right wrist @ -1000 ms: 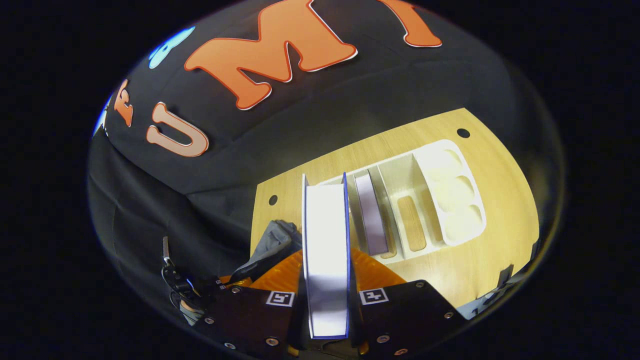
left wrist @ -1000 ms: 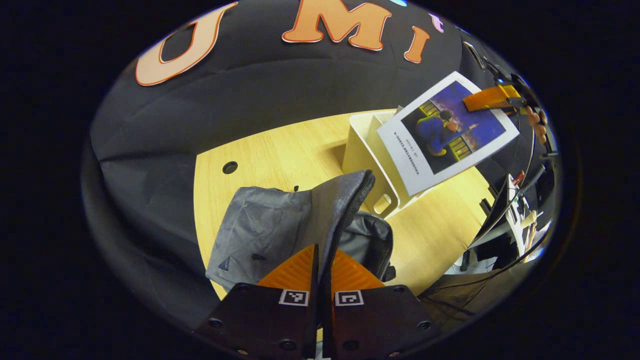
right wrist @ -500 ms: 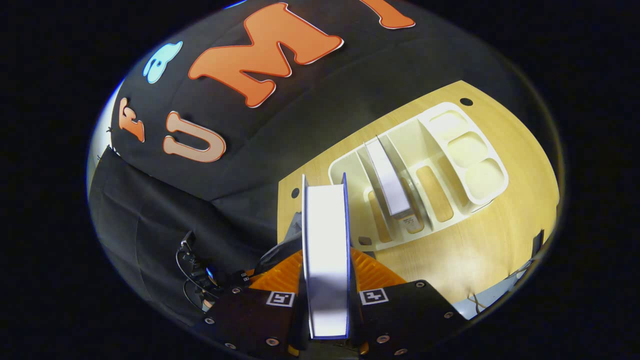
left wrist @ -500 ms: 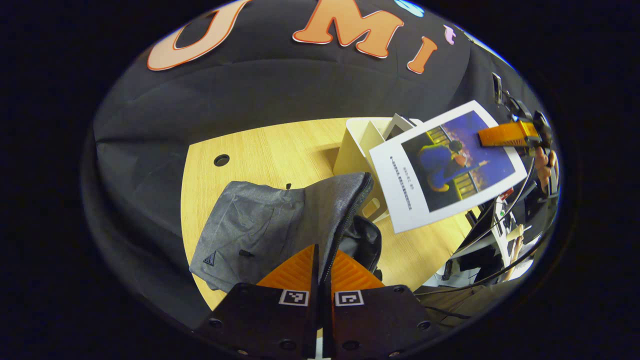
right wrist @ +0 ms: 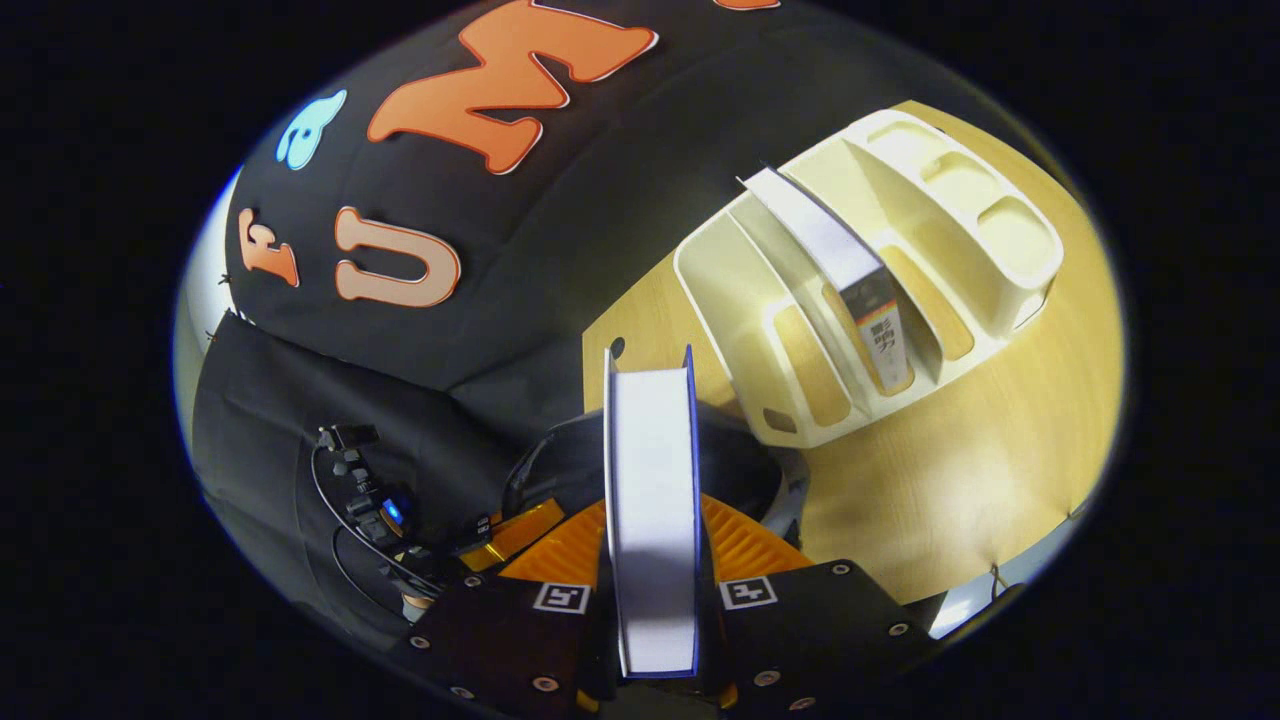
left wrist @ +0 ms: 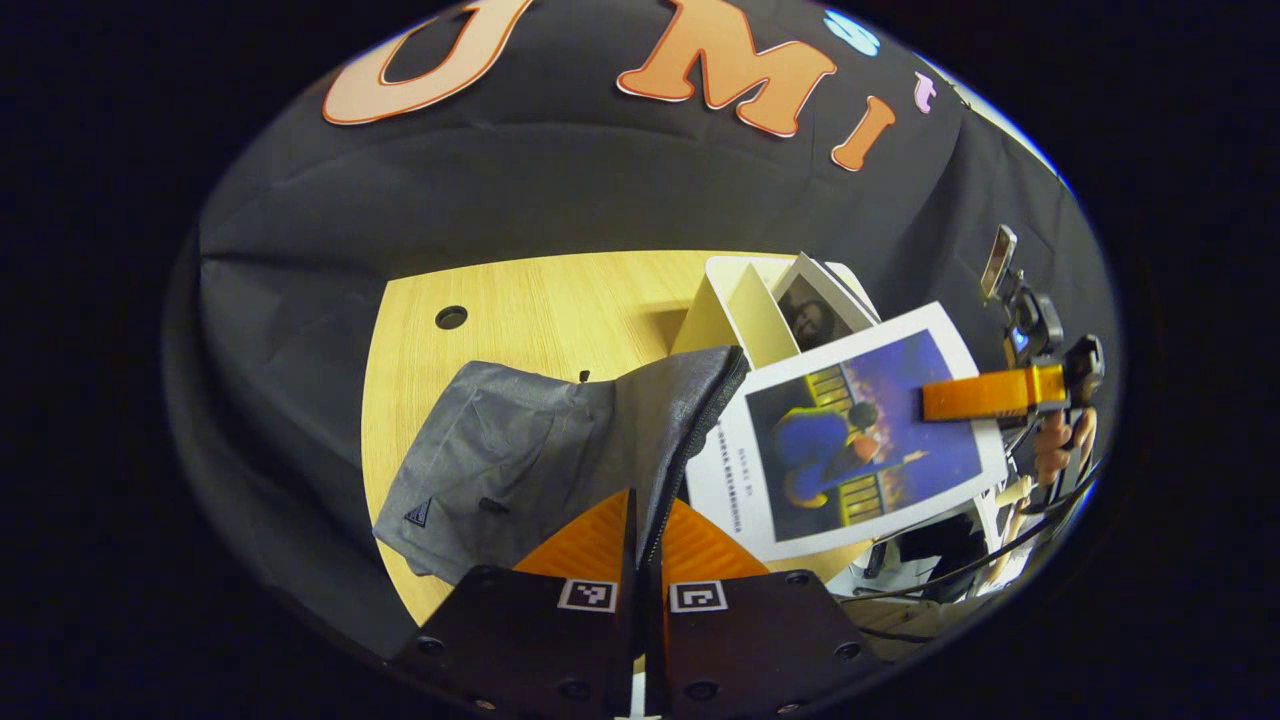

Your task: Open the schoolbag, grab two books from the bookshelf and put them into the schoolbag.

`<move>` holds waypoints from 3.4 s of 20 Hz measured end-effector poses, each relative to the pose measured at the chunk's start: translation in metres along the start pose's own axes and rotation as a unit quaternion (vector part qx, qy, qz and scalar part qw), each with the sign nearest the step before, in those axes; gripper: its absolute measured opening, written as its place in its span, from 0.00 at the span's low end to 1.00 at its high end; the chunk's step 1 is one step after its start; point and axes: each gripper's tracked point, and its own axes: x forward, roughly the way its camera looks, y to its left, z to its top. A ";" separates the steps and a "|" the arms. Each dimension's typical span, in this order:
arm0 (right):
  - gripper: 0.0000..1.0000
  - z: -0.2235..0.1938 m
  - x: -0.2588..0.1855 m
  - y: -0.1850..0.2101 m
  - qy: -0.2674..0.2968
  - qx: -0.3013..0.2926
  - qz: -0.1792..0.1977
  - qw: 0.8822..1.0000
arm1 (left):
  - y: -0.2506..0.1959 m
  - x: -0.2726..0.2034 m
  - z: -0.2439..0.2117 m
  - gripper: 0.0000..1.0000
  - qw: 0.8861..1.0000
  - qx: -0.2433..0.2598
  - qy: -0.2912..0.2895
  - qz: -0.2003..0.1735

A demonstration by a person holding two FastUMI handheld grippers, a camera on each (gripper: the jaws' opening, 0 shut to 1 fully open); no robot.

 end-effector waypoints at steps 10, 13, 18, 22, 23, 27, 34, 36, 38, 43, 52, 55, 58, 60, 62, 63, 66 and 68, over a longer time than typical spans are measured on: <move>0.32 -0.041 0.070 -0.029 -0.038 0.124 0.071 0.989 | 0.001 0.000 0.001 0.05 1.000 -0.020 -0.004 0.007; 0.32 -0.045 0.090 -0.033 -0.055 0.128 0.076 0.987 | -0.002 0.002 0.001 0.05 1.000 -0.026 -0.004 0.002; 0.32 -0.051 0.135 -0.029 -0.052 0.129 0.081 0.987 | -0.009 0.002 0.004 0.05 1.000 -0.017 -0.014 -0.009; 0.32 -0.055 0.165 -0.021 -0.063 0.136 0.091 0.985 | -0.016 0.005 0.002 0.05 0.999 -0.015 -0.021 -0.019; 0.32 -0.055 0.170 -0.019 -0.067 0.133 0.092 0.985 | -0.017 0.005 0.000 0.05 0.999 -0.018 -0.021 -0.018; 0.32 -0.057 0.197 -0.015 -0.075 0.129 0.094 0.984 | -0.016 0.005 -0.004 0.05 0.999 -0.020 -0.022 -0.019; 0.38 -0.067 0.216 -0.018 -0.034 0.139 0.064 0.988 | -0.014 0.006 -0.002 0.05 1.000 -0.014 -0.023 -0.006; 0.57 -0.067 0.200 -0.016 -0.018 0.151 0.066 0.986 | -0.013 0.010 -0.004 0.05 1.000 -0.020 -0.021 -0.002; 0.85 -0.066 0.183 -0.031 -0.021 0.131 0.048 0.990 | -0.012 0.012 -0.005 0.05 1.000 -0.020 -0.023 0.005; 0.97 -0.048 0.133 -0.066 -0.010 0.062 -0.021 0.998 | -0.016 0.021 -0.015 0.05 0.999 -0.035 -0.016 0.019; 0.98 0.024 0.045 -0.094 -0.014 -0.108 -0.121 0.987 | -0.026 0.033 -0.027 0.05 0.998 -0.036 -0.008 0.041; 0.98 0.059 0.020 -0.096 -0.017 -0.164 -0.149 0.975 | -0.027 0.037 -0.030 0.05 0.998 -0.042 -0.007 0.046; 0.98 0.095 0.002 -0.097 -0.019 -0.209 -0.182 0.961 | -0.029 0.041 -0.034 0.05 0.998 -0.051 -0.007 0.049; 0.98 0.116 -0.006 -0.092 -0.015 -0.225 -0.188 0.956 | -0.030 0.041 -0.038 0.05 0.997 -0.060 -0.008 0.049; 0.98 0.134 -0.012 -0.087 -0.012 -0.243 -0.197 0.950 | -0.029 0.043 -0.041 0.05 0.996 -0.068 -0.010 0.050; 0.98 0.143 -0.014 -0.084 -0.008 -0.255 -0.205 0.945 | -0.028 0.043 -0.042 0.05 0.996 -0.074 -0.010 0.051; 0.98 0.167 -0.013 -0.078 -0.006 -0.271 -0.216 0.938 | -0.030 0.044 -0.047 0.05 0.995 -0.084 -0.011 0.053; 0.98 0.180 -0.005 -0.080 0.005 -0.274 -0.223 0.935 | -0.030 0.044 -0.048 0.05 0.994 -0.092 -0.012 0.058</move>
